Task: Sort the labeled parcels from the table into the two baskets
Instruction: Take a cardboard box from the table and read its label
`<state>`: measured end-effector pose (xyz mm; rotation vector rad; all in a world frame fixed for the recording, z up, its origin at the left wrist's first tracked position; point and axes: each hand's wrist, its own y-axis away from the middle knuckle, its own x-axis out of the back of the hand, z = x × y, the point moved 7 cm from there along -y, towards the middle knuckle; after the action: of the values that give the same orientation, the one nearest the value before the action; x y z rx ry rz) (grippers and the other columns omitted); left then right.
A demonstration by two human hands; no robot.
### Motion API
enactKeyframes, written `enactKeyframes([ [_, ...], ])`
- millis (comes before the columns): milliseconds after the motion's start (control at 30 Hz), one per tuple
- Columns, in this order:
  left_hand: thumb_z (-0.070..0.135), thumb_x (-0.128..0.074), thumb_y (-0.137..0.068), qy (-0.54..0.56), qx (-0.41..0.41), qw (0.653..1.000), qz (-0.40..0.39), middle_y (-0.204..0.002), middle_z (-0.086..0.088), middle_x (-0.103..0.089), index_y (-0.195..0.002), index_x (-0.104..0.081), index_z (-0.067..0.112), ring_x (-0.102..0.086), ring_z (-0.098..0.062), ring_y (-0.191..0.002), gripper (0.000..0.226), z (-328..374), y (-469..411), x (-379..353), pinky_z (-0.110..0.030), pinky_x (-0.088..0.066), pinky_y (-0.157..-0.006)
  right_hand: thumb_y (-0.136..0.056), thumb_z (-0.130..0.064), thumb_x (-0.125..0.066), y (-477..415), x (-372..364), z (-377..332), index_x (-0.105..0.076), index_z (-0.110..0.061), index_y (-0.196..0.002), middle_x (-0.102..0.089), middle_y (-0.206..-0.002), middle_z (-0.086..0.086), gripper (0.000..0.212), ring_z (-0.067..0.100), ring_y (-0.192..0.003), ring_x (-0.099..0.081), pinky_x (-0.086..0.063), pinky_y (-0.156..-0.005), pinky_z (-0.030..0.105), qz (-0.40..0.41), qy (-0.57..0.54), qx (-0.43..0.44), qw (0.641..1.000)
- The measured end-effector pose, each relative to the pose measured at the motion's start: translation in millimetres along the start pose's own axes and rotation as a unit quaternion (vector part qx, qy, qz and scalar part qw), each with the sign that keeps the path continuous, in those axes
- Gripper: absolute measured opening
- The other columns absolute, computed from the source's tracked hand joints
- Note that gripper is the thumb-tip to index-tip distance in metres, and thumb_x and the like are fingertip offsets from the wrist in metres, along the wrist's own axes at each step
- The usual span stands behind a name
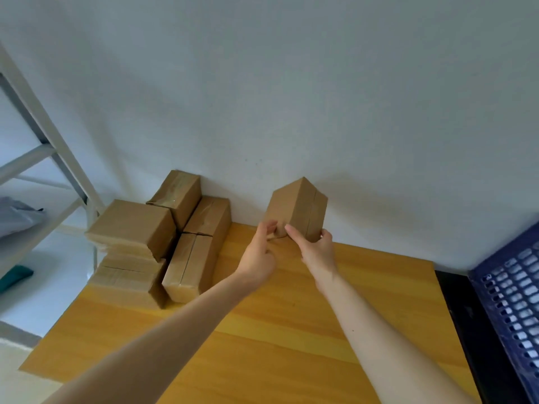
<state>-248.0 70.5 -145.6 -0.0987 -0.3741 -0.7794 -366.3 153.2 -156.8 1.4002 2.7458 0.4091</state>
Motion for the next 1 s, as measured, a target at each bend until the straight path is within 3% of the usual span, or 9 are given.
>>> enactKeyframes([
  [167,-0.011,-0.03,-0.087,-0.031,-0.039,0.999,-0.007,-0.135,0.012,-0.042,-0.141,-0.033,0.025,-0.041,-0.001,-0.109,0.065,29,66,-24,0.003,-0.039,-0.066,-0.067,-0.043,-0.084,64,43,-2,-0.046,-0.013,-0.127,-0.063,-0.114,0.0,0.076,0.011,-0.101,-0.061,-0.053,-0.083,0.03,0.006,-0.04,0.006,0.999],
  [233,-0.005,-0.032,-0.094,-0.022,-0.055,0.998,-0.023,-0.138,0.011,-0.042,-0.143,-0.03,0.024,-0.037,-0.001,-0.119,0.057,35,95,-34,-0.002,-0.036,-0.079,-0.069,-0.041,-0.082,91,62,3,-0.046,-0.012,-0.127,-0.063,-0.114,0.0,0.075,0.012,-0.099,-0.061,-0.053,-0.08,0.028,0.014,-0.041,0.001,0.999],
  [300,0.015,-0.033,-0.103,0.009,-0.056,0.998,-0.014,-0.139,0.012,-0.042,-0.144,-0.028,0.023,-0.038,-0.003,-0.124,0.042,43,120,-38,-0.015,-0.033,-0.092,-0.071,-0.043,-0.079,116,79,10,-0.045,-0.014,-0.129,-0.061,-0.113,-0.003,0.074,0.009,-0.099,-0.059,-0.053,-0.085,0.032,0.013,-0.046,-0.007,0.999],
  [367,0.036,-0.032,-0.104,0.054,-0.02,0.998,0.027,-0.139,0.009,-0.043,-0.144,-0.028,0.024,-0.041,-0.007,-0.12,0.043,45,137,-33,-0.024,-0.034,-0.093,-0.072,-0.046,-0.076,141,91,13,-0.045,-0.018,-0.129,-0.059,-0.112,-0.007,0.071,0.006,-0.098,-0.057,-0.053,-0.091,0.039,0.0,-0.05,-0.013,0.999],
  [500,0.054,-0.028,-0.1,0.155,0.117,0.979,0.054,-0.14,-0.001,-0.042,-0.145,-0.031,0.026,-0.044,-0.019,-0.122,0.053,36,163,-28,-0.043,-0.038,-0.105,-0.076,-0.043,-0.073,180,107,6,-0.056,-0.019,-0.122,-0.064,-0.113,0.001,0.054,0.014,-0.099,-0.063,-0.056,-0.088,0.043,-0.058,-0.094,-0.009,0.994],
  [633,0.064,-0.032,-0.094,0.319,0.181,0.929,-0.043,-0.131,-0.005,-0.054,-0.132,-0.05,0.025,-0.054,-0.028,-0.116,0.057,35,187,-36,-0.045,-0.049,-0.092,-0.085,-0.038,-0.065,209,112,-5,-0.063,-0.013,-0.117,-0.064,-0.117,0.014,0.04,0.027,-0.11,-0.06,-0.055,-0.088,0.047,-0.138,-0.154,-0.007,0.978],
  [767,0.069,-0.057,-0.082,0.337,0.153,0.924,-0.096,-0.121,-0.008,-0.061,-0.115,-0.068,0.03,-0.059,-0.026,-0.107,0.052,46,205,-29,-0.035,-0.054,-0.078,-0.089,-0.042,-0.055,227,110,-8,-0.059,-0.017,-0.122,-0.061,-0.113,0.014,0.042,0.03,-0.11,-0.058,-0.046,-0.098,0.05,-0.193,-0.186,-0.015,0.963],
  [933,0.059,-0.066,-0.08,0.387,0.135,0.903,-0.126,-0.128,-0.008,-0.062,-0.13,-0.052,0.035,-0.064,-0.032,-0.111,0.057,53,217,-8,-0.046,-0.054,-0.088,-0.098,-0.028,-0.047,242,104,-24,-0.062,-0.03,-0.12,-0.069,-0.115,0.008,0.027,0.026,-0.104,-0.064,-0.052,-0.09,0.041,-0.2,-0.171,0.046,0.964],
  [1000,0.053,-0.069,-0.079,0.378,0.119,0.91,-0.12,-0.128,-0.008,-0.062,-0.128,-0.05,0.031,-0.064,-0.032,-0.111,0.057,55,220,4,-0.05,-0.052,-0.092,-0.097,-0.014,-0.048,246,102,-29,-0.055,-0.037,-0.123,-0.071,-0.11,0.009,0.035,0.024,-0.103,-0.067,-0.053,-0.084,0.035,-0.182,-0.16,0.071,0.968],
])
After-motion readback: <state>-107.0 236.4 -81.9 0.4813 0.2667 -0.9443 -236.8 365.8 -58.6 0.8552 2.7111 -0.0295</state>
